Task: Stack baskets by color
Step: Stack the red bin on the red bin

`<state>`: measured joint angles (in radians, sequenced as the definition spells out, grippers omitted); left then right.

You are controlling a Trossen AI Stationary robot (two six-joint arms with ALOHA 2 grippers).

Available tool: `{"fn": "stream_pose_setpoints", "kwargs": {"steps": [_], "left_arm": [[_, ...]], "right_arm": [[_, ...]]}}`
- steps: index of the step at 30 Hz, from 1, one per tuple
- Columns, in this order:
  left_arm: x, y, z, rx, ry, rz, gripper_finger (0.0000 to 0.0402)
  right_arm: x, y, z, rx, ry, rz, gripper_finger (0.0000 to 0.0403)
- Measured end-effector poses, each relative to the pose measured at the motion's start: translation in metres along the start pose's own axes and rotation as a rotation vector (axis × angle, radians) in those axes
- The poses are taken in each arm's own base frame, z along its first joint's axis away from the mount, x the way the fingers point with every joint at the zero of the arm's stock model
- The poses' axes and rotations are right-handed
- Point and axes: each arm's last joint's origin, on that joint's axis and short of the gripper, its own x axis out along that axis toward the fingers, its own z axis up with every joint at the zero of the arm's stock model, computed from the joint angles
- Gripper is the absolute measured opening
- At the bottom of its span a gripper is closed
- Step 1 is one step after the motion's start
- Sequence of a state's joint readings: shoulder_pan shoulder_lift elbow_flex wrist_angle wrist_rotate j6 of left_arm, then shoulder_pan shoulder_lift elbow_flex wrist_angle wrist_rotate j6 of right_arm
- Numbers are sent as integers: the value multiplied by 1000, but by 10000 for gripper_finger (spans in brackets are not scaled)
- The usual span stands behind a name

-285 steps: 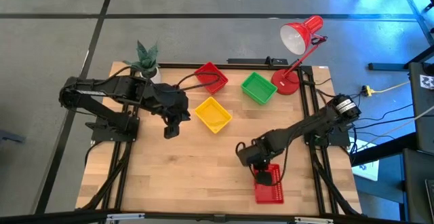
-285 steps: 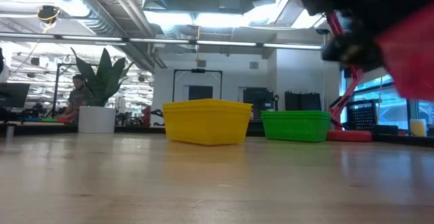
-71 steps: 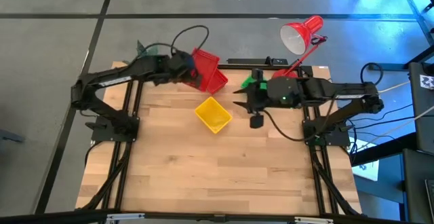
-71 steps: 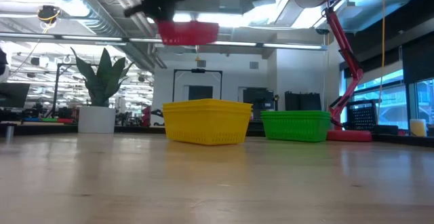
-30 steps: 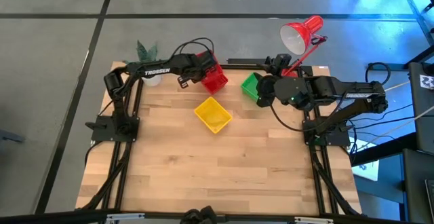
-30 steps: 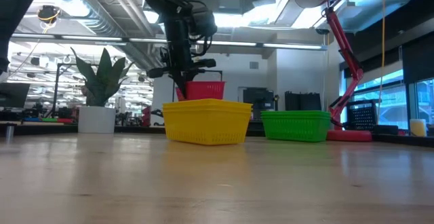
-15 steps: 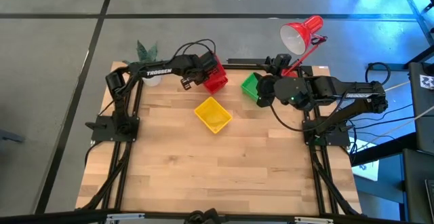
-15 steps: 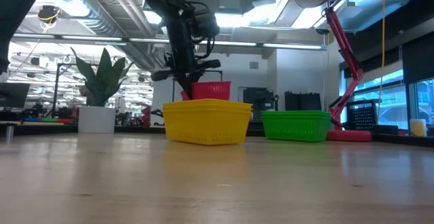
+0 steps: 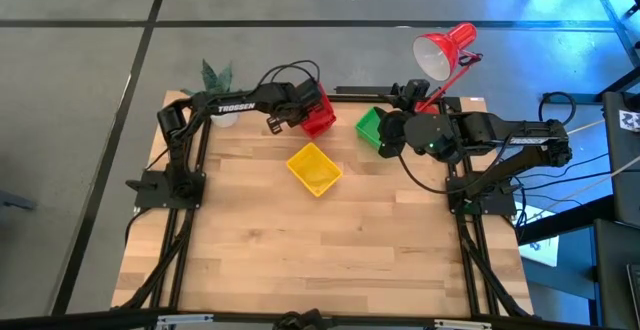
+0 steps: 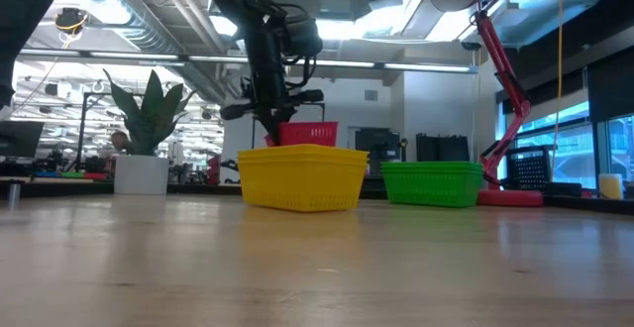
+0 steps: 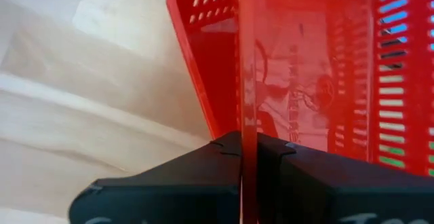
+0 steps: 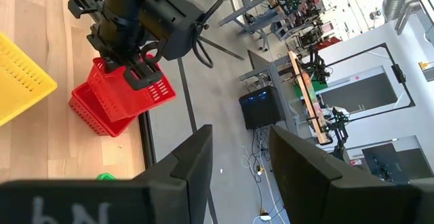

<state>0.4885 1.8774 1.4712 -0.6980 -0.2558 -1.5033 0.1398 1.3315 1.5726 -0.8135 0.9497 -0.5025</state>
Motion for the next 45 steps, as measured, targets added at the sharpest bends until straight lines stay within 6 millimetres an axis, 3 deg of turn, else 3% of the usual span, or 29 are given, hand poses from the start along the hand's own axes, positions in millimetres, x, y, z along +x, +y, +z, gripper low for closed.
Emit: {"fn": "stream_pose_setpoints", "kwargs": {"steps": [6,17,22,38,45], "left_arm": [[0,0,1,94,-16,-2,0],[3,0,-3,41,53,2,56],[1,-1,-3,-2,47,-11,61],[-48,-3,13,35,-202,-98,57],[-49,-14,18,167,-267,-186,57]], "right_arm": [[0,0,0,0,0,0,145],[0,0,0,0,0,0,145],[0,0,0,0,0,0,145],[0,0,0,0,0,0,145],[0,0,0,0,0,0,145]]}}
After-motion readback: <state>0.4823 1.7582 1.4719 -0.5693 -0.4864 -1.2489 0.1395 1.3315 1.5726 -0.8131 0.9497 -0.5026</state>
